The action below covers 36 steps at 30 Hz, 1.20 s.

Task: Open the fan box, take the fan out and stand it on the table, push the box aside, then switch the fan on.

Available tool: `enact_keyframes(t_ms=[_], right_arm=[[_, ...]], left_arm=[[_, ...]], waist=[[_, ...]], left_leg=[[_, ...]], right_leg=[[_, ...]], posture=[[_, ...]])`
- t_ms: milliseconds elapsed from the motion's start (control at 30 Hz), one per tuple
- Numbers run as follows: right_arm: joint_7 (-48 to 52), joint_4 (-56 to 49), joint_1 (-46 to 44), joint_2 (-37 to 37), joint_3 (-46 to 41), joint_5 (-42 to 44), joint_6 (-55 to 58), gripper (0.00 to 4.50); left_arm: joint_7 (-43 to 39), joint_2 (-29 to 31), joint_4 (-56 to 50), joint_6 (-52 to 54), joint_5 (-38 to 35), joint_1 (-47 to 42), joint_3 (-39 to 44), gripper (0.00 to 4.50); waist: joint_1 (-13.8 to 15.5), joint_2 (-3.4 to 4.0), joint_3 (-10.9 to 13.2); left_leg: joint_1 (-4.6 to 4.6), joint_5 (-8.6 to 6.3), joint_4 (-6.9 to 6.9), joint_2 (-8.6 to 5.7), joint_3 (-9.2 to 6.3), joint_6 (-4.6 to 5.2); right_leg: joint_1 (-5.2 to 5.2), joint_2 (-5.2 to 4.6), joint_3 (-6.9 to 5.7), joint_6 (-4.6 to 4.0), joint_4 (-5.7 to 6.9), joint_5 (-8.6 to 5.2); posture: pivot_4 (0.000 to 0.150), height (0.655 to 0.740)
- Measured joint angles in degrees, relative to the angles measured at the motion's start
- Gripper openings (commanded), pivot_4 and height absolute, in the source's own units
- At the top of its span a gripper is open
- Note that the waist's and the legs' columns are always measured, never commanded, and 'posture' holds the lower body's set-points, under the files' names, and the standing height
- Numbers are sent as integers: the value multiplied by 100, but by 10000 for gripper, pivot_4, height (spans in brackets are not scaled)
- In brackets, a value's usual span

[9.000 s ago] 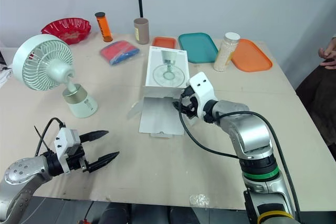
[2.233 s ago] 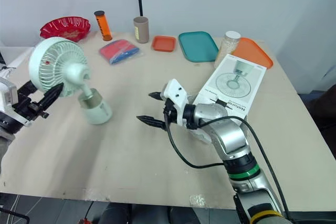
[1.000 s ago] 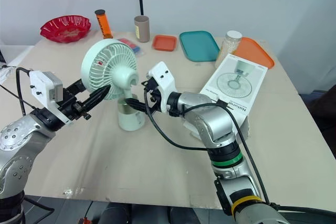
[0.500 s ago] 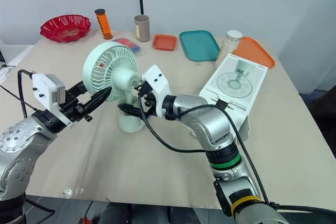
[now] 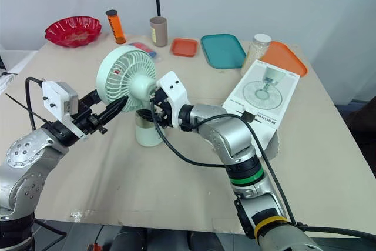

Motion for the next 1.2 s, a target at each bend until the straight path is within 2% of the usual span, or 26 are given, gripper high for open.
enact_keyframes(t_ms=[67,100,567,633,733,767,800,1067,1200], right_arm=[[-22,27,-2,9,0,0,3,15522],[-18,29,-11,8,-4,3,3,10345],[-43,76,-50,55,-2,1,48,10345],[-46,82,-50,59,-2,1,49,9262],[-96,96,-52,75,-18,-2,49,9262],[-110,112,-56,80,-27,-2,48,9262],[-112,121,-61,81,-27,-1,46,9262],[-112,211,-91,64,-107,7,20,9262],[-11,230,-95,-83,-283,88,23,9262]], left_arm=[[-44,-1,27,-41,23,1,0,20117],[-71,-7,37,-73,52,11,0,20117],[-85,-44,49,-153,103,62,-5,20117],[-86,-19,47,-118,98,53,-5,30229],[-67,7,42,36,12,13,-3,37085],[-60,5,36,101,-63,-11,1,41749],[-55,5,35,133,-123,-16,13,44503],[-459,275,-108,186,-552,310,359,44503],[-930,699,11,385,-1329,780,1243,44503]], waist=[[0,0,0],[0,0,0],[-1,0,0],[-1,0,0],[0,0,0],[0,0,-1],[-2,0,-1],[-4,0,0],[-4,4,4]], left_leg=[[-2,0,0,0,0,0],[-3,0,0,0,0,0],[-5,1,0,0,-6,-2],[-5,2,0,0,-9,-3],[-5,3,0,0,-13,-4],[-5,3,1,0,-14,-5],[-5,4,1,0,-15,-5],[-5,11,-1,1,-26,-18],[-18,12,-3,3,-33,-20]], right_leg=[[0,0,0,0,0,0],[-2,0,0,0,0,0],[-3,0,-5,-1,0,1],[-3,0,-8,-2,1,1],[-2,0,-11,-2,1,1],[-1,0,-12,-2,1,1],[-1,1,-12,-3,2,1],[0,3,-25,-8,4,4],[-14,4,-34,-9,4,4]], posture=[[1500,7389],[1500,7389],[1500,7389],[1500,7389],[1500,7389],[1500,7389],[1500,7389],[1500,7389],[1500,7389]])
